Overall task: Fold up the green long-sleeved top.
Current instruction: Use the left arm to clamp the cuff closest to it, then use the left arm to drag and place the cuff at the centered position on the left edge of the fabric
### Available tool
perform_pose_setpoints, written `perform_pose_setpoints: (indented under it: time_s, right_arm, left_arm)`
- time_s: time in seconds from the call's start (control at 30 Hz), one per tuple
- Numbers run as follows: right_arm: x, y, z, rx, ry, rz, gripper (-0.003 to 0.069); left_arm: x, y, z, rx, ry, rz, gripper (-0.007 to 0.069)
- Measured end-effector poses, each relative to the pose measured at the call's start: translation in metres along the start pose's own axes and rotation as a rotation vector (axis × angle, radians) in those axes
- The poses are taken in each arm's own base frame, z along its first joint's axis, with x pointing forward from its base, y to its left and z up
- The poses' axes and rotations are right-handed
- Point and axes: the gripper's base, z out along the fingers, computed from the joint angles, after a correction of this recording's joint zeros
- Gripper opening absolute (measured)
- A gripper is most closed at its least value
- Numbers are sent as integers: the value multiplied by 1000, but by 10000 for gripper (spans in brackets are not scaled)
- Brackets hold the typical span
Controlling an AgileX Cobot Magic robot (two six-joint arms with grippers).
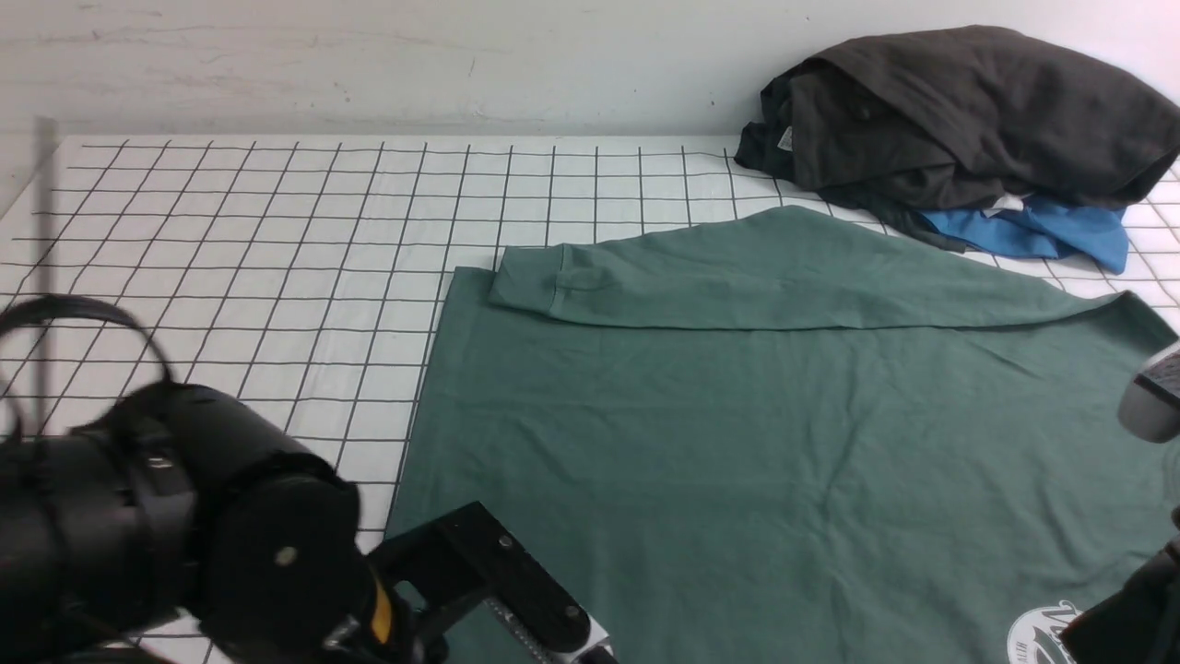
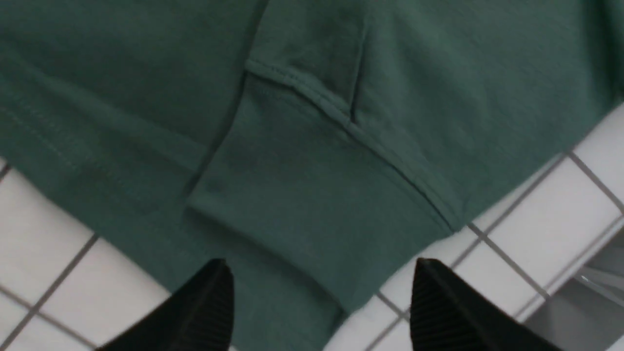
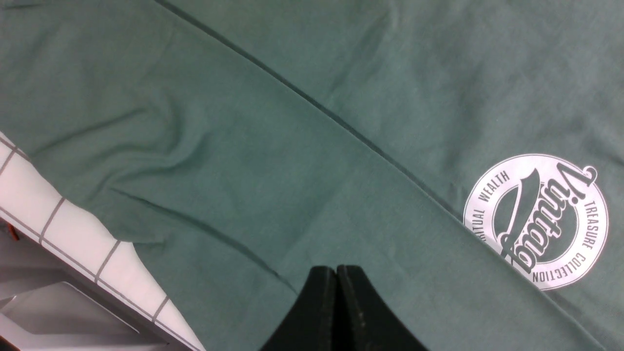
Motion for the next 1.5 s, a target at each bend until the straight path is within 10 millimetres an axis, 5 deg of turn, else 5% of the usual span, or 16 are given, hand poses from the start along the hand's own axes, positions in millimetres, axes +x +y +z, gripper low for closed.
perform_pose_setpoints:
  time_s: [0.23, 0.53, 0.93, 1.0, 1.33, 1.5]
  right_arm:
    - [0, 0, 0, 0, 0, 0, -14]
    - [0, 0, 0, 1, 0, -1, -14]
    - [0, 0, 0, 1, 0, -3, -14]
    - [0, 0, 0, 1, 0, -3, -14]
    - [0, 0, 0, 2, 0, -4, -14]
    - [1, -3, 0, 29, 8, -11, -14]
  left_arm:
    - [-14, 14, 40, -83, 60, -24, 500]
    - [-17, 18, 48, -116, 81, -62, 491]
    - [-17, 13, 48, -64, 72, -118, 113]
    - [-19, 12, 41, -66, 45, -112, 38]
    - [-52, 9, -31, -88, -120, 9, 27]
    - [-76, 34, -61, -114, -153, -12, 27]
